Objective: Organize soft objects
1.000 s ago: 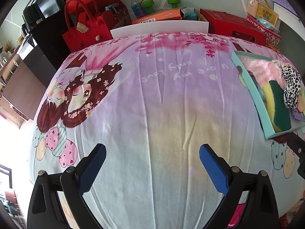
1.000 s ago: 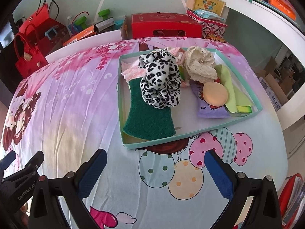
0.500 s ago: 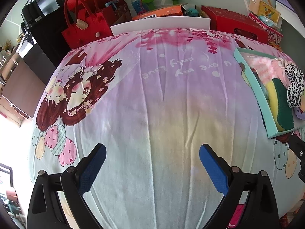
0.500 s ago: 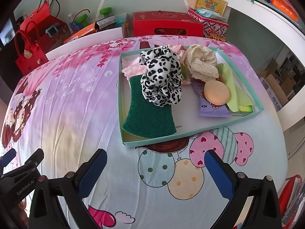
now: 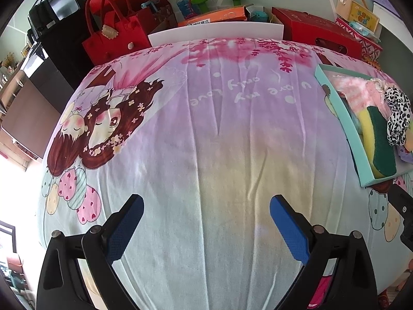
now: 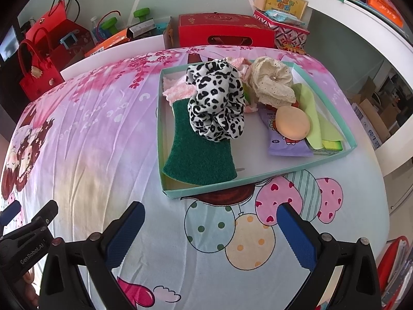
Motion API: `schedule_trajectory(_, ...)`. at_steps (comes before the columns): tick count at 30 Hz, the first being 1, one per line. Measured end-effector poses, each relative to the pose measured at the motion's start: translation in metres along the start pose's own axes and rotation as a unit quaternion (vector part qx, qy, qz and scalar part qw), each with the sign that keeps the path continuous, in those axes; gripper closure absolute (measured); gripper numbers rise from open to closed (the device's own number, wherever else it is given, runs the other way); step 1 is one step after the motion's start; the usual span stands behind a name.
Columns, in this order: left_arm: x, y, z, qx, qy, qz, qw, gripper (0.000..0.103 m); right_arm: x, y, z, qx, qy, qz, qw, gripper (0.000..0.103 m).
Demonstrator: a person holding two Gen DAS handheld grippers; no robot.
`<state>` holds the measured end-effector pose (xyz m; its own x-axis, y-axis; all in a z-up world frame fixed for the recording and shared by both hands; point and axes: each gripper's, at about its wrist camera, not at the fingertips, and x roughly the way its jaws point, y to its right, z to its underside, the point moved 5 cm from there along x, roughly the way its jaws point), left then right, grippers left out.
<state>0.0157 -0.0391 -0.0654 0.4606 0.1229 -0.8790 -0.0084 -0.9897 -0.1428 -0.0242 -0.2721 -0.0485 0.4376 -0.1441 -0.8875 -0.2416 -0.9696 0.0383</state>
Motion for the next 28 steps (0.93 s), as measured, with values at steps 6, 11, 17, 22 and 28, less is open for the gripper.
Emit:
schedule_trajectory(6, 0.002, -0.0008, 0.0007, -0.005, -0.007, 0.006, 0.9999, 0.005, 0.0008, -0.0003, 0.0003, 0.0, -0.001, 0.001, 1.0, 0.0)
schedule_trajectory(11, 0.0025, -0.0011, 0.0013, -0.004, -0.007, -0.001, 1.0, 0.005, 0.001, -0.0001, 0.0003, 0.0, -0.001, 0.001, 1.0, 0.0)
schedule_trajectory(17, 0.0016, -0.001, 0.0013, -0.001, -0.005, -0.001, 1.0, 0.005, 0.0026, 0.0001, 0.0016, -0.001, -0.004, 0.002, 1.0, 0.0)
schedule_trajectory(22, 0.0023, -0.0018, 0.0018, -0.007, -0.009, 0.001, 0.9999, 0.005, 0.0029, 0.0001, 0.0016, -0.001, -0.004, 0.002, 1.0, 0.0)
schedule_trajectory(28, -0.0024, -0.0001, 0.0007, -0.006, 0.002, 0.011, 0.9999, 0.005, 0.0031, 0.0, 0.0019, -0.001, -0.004, 0.002, 1.0, 0.0)
